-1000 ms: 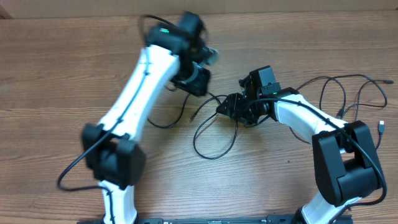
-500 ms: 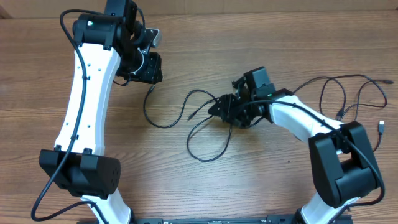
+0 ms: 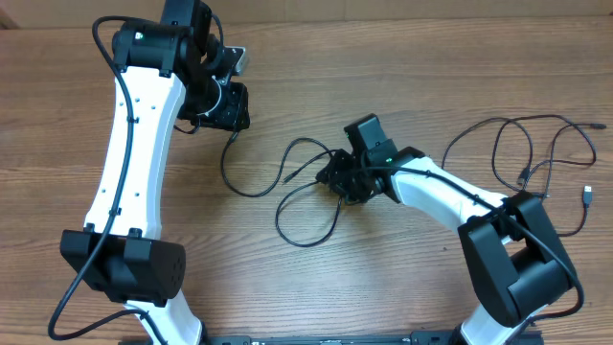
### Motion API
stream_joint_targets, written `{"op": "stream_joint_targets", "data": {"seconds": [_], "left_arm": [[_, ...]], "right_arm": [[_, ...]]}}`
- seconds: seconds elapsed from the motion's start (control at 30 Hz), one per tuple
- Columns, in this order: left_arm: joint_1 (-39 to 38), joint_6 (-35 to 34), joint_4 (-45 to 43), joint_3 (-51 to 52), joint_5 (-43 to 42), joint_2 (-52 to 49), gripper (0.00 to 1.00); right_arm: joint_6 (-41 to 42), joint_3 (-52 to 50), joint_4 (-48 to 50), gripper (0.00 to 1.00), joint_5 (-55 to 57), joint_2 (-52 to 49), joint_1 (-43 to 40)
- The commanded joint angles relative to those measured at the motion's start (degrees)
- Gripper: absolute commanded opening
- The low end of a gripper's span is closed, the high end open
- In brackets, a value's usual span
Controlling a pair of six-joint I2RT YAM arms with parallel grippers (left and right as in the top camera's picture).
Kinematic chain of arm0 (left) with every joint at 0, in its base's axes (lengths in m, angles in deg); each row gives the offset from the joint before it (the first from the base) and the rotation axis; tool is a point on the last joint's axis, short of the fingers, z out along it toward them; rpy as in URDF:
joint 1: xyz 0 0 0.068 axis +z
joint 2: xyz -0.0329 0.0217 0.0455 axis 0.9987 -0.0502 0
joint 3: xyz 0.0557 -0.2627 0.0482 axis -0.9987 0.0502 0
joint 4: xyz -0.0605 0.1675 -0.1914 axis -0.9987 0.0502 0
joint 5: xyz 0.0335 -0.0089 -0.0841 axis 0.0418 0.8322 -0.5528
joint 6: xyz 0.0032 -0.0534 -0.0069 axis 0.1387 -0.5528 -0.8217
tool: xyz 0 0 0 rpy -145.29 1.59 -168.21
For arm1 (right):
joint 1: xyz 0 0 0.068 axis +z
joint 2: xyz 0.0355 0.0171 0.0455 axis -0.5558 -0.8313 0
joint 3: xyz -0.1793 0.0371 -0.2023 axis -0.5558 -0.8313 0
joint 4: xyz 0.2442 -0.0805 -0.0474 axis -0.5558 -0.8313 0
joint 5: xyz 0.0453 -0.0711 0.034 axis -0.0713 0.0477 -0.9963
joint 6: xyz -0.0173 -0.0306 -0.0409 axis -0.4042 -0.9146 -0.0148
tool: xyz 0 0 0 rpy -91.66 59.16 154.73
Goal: Untangle cables
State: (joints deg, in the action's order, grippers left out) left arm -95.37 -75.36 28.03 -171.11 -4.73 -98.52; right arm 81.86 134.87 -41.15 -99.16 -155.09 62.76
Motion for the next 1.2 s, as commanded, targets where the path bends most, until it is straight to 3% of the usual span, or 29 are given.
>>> {"op": "stream_joint_targets", "data": {"seconds": [0.0,0.17,0.43,0.77,0.97,1.17], "left_arm": [[0.0,-0.3,0.1,-0.9,-0.1,0.7,0.40],[0.0,-0.3,0.2,-0.9,-0.1,0.7,0.40],[0.0,-0.3,0.6,-0.9,-0.2,0.7,0.40],[0.0,-0.3,0.7,-0.9,-0.2,0.7,0.40],[0.0,-0.3,0.7,-0.9,-0.1,0.7,0.40],[0.0,-0.3,0.7,-0.9,-0.1,0.7,0.40]], "right_arm": [[7.5,-1.1,0.5,0.29,5.4,-0.5,1.6],[7.6,-1.1,1.1,0.27,6.3,-0.5,2.9],[11.6,-1.5,1.7,0.06,7.3,-0.6,3.6],[10.9,-1.8,1.9,0.04,7.1,-0.5,3.6],[-5.1,0.3,3.7,0.04,4.4,0.5,1.5],[-18.0,9.7,-8.6,0.04,-0.1,3.9,-6.1]]}}
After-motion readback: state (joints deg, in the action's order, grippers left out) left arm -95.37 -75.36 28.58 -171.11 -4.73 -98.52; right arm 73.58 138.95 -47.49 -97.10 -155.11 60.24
